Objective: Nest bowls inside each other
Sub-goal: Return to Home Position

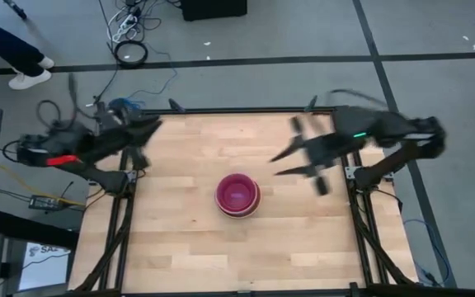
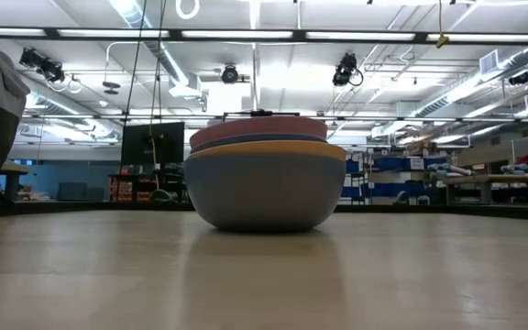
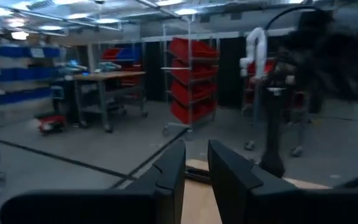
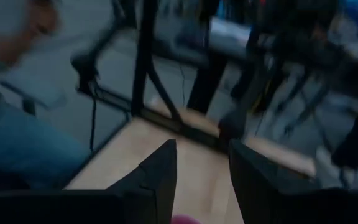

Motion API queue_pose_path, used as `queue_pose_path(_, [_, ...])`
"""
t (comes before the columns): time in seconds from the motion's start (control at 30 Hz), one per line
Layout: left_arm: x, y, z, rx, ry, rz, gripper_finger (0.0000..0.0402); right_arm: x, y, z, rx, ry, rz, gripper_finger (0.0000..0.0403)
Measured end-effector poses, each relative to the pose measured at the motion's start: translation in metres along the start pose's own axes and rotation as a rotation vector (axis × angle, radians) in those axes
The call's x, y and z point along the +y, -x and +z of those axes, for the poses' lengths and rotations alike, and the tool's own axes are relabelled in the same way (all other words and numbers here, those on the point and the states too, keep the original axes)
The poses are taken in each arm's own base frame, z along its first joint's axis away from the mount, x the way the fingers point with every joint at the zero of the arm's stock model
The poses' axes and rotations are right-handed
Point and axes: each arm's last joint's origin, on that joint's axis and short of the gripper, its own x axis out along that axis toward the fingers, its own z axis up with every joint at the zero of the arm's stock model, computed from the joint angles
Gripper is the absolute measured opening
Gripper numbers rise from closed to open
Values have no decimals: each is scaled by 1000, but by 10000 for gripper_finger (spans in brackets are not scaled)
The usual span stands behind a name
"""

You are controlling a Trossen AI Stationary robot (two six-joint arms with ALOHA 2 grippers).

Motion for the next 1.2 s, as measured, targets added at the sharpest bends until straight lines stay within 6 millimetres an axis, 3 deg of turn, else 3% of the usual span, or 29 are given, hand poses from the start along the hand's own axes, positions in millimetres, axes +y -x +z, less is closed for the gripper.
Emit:
queue_pose_path(0.13, [23,33,-29,-24,85,-31,78,12,53,-20,-177,39,26,134])
queue_pose_path(0.23, [29,42,-56,-55,119,-33,78,21,70,-54,-249,2,7,134])
queue_pose_path(0.3, [24,36,-68,-29,106,22,78,27,75,-82,-271,-33,-24,134])
queue_pose_path(0.57, [9,23,-118,-1,61,55,78,38,70,-176,-346,-167,-128,133])
queue_pose_path(0.83, [2,19,-197,39,25,129,78,42,42,-257,-286,-245,-155,134])
queue_pose_path(1.13, [4,25,-246,37,-3,130,78,58,35,-321,-319,-225,-199,133])
queue_pose_path(1.2, [4,26,-252,56,3,137,78,58,34,-325,-288,-251,-218,134])
